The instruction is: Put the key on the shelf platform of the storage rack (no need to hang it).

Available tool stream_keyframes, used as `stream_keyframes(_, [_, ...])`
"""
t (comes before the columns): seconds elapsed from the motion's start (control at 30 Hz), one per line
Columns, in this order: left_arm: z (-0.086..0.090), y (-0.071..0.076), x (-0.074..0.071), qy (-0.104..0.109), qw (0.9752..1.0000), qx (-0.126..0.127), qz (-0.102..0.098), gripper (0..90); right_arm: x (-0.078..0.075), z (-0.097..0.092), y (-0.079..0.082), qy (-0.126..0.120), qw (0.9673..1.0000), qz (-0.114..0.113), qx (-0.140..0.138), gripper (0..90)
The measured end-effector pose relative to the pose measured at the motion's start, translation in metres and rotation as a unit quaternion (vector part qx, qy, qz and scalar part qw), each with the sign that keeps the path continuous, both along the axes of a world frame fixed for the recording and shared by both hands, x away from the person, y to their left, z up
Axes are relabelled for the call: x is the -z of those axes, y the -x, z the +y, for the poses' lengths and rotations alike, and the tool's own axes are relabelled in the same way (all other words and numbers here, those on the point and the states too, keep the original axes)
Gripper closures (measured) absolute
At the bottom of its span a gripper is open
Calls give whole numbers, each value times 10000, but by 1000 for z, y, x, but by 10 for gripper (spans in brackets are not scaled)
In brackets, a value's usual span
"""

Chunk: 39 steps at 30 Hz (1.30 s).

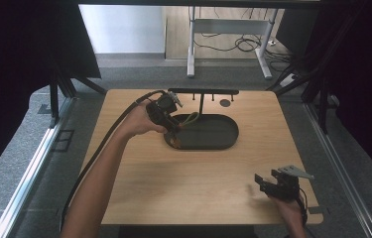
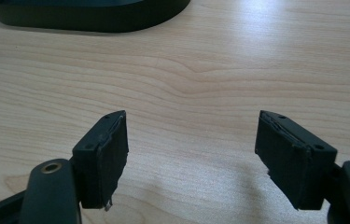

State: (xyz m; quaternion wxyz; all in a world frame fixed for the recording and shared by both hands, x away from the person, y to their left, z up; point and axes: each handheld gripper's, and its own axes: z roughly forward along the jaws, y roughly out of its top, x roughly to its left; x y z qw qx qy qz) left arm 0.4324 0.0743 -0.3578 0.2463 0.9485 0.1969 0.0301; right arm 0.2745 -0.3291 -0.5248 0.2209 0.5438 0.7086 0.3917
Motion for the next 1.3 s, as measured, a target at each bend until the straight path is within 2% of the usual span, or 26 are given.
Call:
stream_keyframes(0.2, [-4,-7,6,14,10000,-21,71,673,1,1,0,8,10000,9,-9,263])
stream_keyframes(0.5, [-15,-19,11,-107,9999,-9,119,672,1,-1,0,8,10000,15,6,264])
stream_keyframes(0.9, [-34,-32,6,-256,9996,123,92,673,1,-5,2,-13,10000,22,64,264])
stream_keyframes(1.3, [-47,-42,4,-214,9995,235,61,672,1,-5,2,0,10000,21,72,264])
